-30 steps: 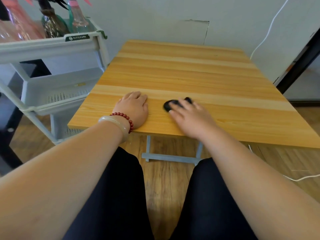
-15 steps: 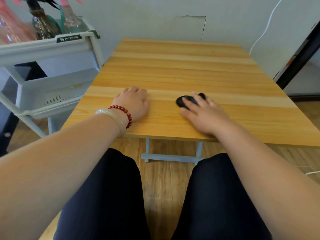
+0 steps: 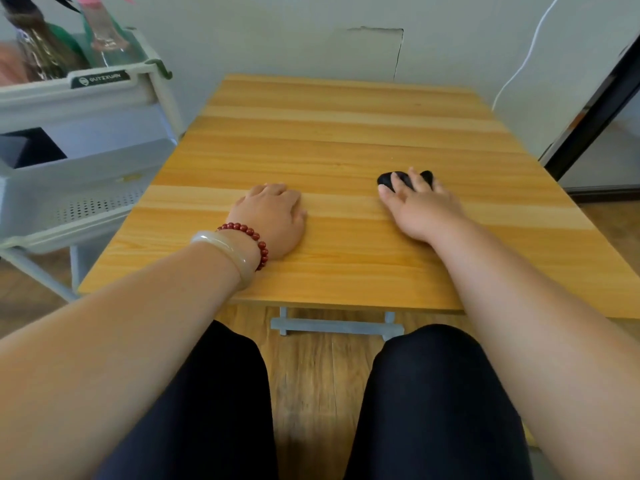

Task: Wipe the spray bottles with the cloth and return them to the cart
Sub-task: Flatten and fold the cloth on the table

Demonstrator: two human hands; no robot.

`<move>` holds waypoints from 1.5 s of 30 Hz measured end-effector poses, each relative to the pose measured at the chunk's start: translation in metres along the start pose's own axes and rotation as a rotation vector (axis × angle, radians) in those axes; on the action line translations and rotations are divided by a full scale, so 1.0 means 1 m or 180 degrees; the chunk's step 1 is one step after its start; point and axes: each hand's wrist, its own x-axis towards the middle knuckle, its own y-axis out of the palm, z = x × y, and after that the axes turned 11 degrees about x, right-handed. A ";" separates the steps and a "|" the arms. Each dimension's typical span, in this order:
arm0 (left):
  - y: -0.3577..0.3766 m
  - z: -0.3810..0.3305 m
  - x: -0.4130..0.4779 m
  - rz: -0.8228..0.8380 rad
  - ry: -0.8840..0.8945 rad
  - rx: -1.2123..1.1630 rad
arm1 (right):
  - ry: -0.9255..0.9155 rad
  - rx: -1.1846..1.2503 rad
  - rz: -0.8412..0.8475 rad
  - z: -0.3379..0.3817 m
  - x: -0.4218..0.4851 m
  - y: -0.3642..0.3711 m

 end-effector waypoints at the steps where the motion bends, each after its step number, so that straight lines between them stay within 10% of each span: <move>1: -0.001 0.000 0.002 -0.0006 -0.0024 0.0027 | 0.0008 -0.0011 0.0013 0.007 0.003 0.002; 7: 0.000 -0.004 0.019 -0.0042 -0.0064 -0.0112 | -0.1216 -0.0148 0.0165 0.032 -0.017 0.017; 16: 0.004 0.003 0.035 0.0145 -0.0115 -0.0082 | 0.0585 0.0242 -0.0248 -0.002 0.067 -0.015; 23: 0.010 0.003 0.036 -0.0009 -0.0120 0.0034 | -0.1229 -0.0153 0.0124 0.054 0.067 0.009; 29: 0.009 0.001 0.036 0.0002 -0.0079 0.0174 | 0.0199 0.0098 -0.0086 0.025 0.094 -0.016; 37: 0.003 0.002 0.035 0.0112 -0.0031 0.0124 | -0.1387 -0.0189 0.0145 0.075 0.063 0.010; 45: -0.008 0.049 0.008 0.0010 -0.0331 0.0044 | -0.0150 -0.0165 -0.0126 0.058 0.056 0.006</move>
